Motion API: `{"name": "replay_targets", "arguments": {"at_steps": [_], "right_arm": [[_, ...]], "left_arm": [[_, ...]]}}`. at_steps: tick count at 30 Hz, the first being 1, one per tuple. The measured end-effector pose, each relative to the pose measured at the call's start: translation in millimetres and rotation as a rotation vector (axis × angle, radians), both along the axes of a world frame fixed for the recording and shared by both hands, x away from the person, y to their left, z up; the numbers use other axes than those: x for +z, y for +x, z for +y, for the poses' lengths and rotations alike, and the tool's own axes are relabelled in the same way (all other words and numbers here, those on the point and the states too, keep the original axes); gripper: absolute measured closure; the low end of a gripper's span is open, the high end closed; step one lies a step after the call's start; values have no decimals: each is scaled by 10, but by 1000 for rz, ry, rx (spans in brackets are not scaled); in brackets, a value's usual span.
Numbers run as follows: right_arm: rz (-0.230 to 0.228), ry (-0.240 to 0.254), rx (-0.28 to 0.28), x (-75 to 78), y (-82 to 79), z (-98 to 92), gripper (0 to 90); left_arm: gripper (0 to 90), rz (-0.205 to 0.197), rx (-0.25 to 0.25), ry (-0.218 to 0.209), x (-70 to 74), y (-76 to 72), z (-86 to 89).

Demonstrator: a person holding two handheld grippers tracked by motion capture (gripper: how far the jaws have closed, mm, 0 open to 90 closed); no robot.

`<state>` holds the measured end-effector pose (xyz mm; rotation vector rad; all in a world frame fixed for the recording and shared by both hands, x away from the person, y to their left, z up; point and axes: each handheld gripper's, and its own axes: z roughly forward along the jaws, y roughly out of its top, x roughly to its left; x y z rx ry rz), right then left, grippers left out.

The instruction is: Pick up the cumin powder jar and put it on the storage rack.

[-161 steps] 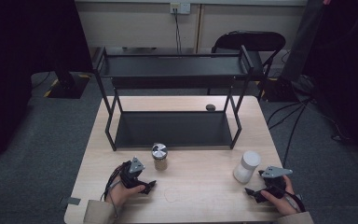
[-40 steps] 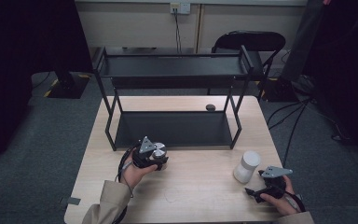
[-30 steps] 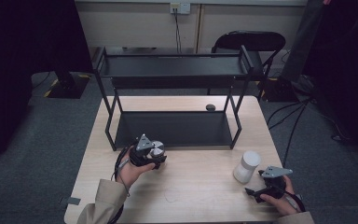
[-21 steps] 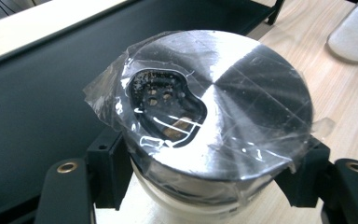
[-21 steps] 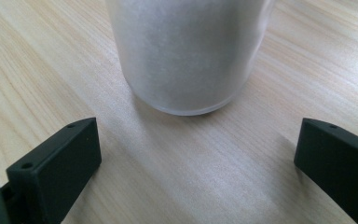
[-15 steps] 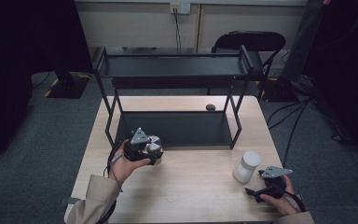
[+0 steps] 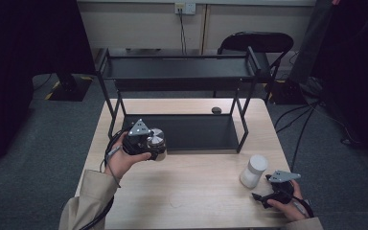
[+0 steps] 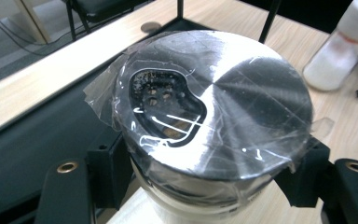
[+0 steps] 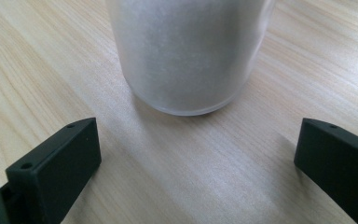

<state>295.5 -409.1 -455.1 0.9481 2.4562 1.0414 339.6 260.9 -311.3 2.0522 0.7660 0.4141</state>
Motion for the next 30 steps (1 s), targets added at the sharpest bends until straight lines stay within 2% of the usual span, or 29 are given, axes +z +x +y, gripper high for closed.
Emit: {"name": "replay_targets", "arguments": {"at_steps": [6, 18, 23, 26, 30], "right_arm": [[0, 0, 1, 0, 1, 0, 0], [0, 0, 1, 0, 2, -1, 0], [0, 0, 2, 0, 3, -3, 0], [0, 0, 3, 0, 4, -4, 0], [0, 0, 3, 0, 5, -5, 0]], "left_arm": [[309, -7, -15, 0, 185, 33, -6], [310, -6, -37, -26, 511, 144, -17], [309, -9, -33, -26, 680, 183, -1], [310, -1, -32, -40, 749, 212, 24], [310, -4, -25, -34, 843, 228, 25]]}}
